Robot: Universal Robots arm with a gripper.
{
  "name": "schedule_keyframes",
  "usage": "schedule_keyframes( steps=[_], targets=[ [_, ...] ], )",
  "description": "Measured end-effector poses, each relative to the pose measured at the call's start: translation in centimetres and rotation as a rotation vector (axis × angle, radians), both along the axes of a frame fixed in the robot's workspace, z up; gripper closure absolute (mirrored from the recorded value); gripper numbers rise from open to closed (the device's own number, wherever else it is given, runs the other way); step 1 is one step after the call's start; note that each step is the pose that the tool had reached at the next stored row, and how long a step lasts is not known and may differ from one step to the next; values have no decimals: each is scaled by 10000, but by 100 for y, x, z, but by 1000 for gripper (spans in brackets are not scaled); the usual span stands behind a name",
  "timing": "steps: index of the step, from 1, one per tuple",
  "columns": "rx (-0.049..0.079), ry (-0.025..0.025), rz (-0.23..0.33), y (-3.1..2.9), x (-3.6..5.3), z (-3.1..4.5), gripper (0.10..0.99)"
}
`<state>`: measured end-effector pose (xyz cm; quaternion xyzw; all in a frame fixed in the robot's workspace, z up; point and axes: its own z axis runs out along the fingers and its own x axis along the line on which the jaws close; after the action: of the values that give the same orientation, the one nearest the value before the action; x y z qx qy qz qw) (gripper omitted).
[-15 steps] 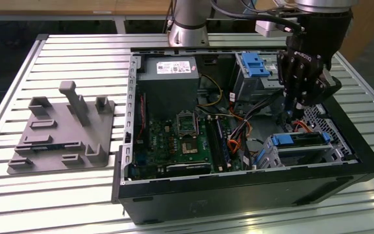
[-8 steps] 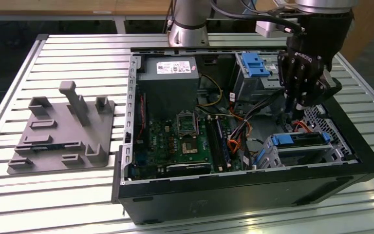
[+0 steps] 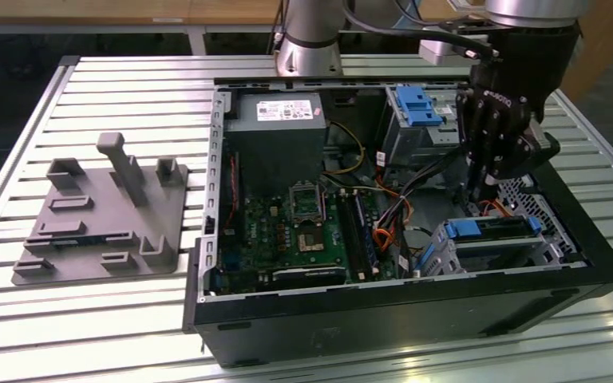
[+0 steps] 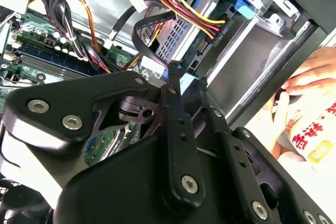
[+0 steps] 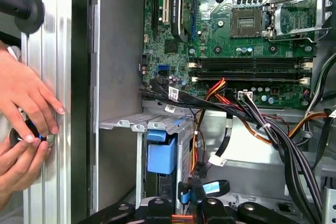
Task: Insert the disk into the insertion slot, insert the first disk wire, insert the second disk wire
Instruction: 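Insert the second disk wire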
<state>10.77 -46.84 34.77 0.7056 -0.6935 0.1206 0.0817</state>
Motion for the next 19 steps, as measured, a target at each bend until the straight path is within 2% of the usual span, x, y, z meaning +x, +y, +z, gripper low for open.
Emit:
schedule_keyframes(
  steps=[19],
  targets=[
    [0,0,-47,-19,22,-72,804]
  ],
)
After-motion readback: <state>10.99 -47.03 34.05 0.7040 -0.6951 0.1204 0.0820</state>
